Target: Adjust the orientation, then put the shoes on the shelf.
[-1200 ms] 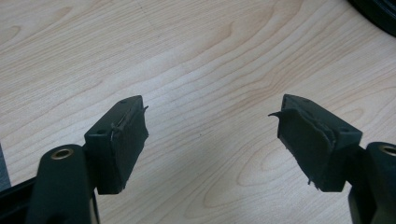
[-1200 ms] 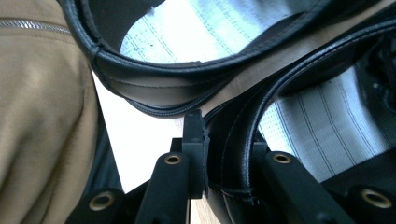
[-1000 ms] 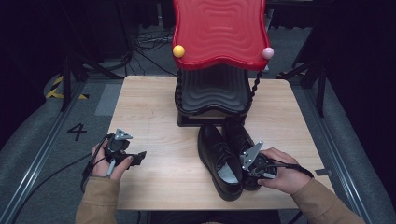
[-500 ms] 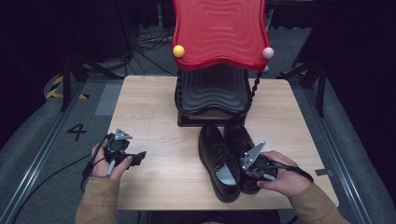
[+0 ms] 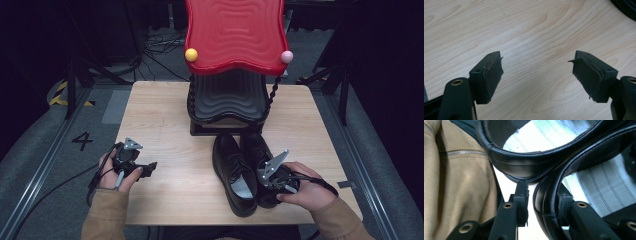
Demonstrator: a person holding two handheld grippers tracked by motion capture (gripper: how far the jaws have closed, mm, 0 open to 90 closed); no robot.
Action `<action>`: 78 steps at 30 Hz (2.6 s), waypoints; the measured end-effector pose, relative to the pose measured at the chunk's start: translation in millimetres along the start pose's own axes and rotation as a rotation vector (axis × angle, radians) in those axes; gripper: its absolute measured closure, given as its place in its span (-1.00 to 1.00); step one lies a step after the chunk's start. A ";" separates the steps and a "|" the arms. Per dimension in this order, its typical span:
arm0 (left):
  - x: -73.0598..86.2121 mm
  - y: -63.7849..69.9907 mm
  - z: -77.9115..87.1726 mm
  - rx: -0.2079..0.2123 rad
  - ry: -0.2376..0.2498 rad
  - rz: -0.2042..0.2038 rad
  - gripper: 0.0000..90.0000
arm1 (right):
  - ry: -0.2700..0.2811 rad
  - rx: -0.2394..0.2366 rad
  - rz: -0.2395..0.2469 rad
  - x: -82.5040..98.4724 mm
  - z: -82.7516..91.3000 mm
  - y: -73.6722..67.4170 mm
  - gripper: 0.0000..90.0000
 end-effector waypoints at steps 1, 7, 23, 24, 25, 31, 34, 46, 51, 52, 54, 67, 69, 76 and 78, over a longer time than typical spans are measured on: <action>0.0 0.1 0.2 0.002 0.002 0.001 -0.46 | 0.006 0.007 0.004 0.5 2.3 -1.0 0.49; -0.2 0.2 0.2 -0.006 0.004 -0.006 -0.45 | 0.066 0.039 -0.028 3.1 17.2 -3.3 0.34; 0.0 1.5 -1.2 -0.008 -0.001 -0.007 -0.45 | 0.222 -0.006 -0.438 -19.2 45.4 6.8 0.09; 0.1 1.2 -0.9 -0.009 0.001 -0.001 -0.45 | 0.220 0.012 -0.464 -20.7 45.5 9.3 0.07; 0.0 0.1 -0.6 -0.014 0.004 -0.005 -0.45 | 0.218 0.021 -0.483 -22.2 45.0 11.8 0.07; 0.6 0.2 -1.0 -0.008 0.002 -0.003 -0.45 | 0.179 -0.017 -0.553 -29.3 32.7 20.5 0.02; 0.8 -0.3 -0.7 -0.008 0.002 -0.001 -0.45 | 0.156 -0.012 -0.598 -32.1 23.8 27.0 -0.02; 0.6 -0.8 -1.3 -0.010 0.000 0.000 -0.46 | 0.015 0.015 -0.629 -44.2 -9.5 34.0 0.30; 0.3 -1.1 -1.9 -0.012 -0.001 -0.004 -0.46 | -0.060 0.084 -0.672 -50.3 -12.6 34.6 0.53; 0.6 -0.8 -1.9 -0.011 -0.003 0.001 -0.46 | -0.066 0.102 -0.671 -51.2 -13.4 34.3 0.55; 0.3 -1.1 -1.9 -0.012 0.000 -0.001 -0.46 | -0.080 0.131 -0.674 -52.3 -15.1 34.0 0.59; -1.6 0.9 -2.8 -0.005 0.001 -0.004 -0.46 | -0.126 0.141 -0.613 -54.9 -18.5 35.3 0.65; -2.0 0.8 -2.6 -0.004 0.003 -0.003 -0.46 | -0.141 0.157 -0.627 -56.8 -19.0 34.6 0.67; -3.6 0.9 -1.3 -0.001 0.005 -0.005 -0.46 | -0.142 0.154 -0.698 -57.7 -18.8 35.5 0.71; -4.5 1.2 -1.1 0.000 0.009 -0.002 -0.46 | -0.130 0.151 -0.707 -56.8 -18.7 35.7 0.73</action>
Point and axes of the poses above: each handheld gripper's, and its own axes: z roughly backward along the jaws, x roughly out of its underside, y roughly to its right, the point moved 6 cm from there along -z, roughly forward along the jaws, and after that the axes turned 10 degrees about -y, right-handed, at the moved point
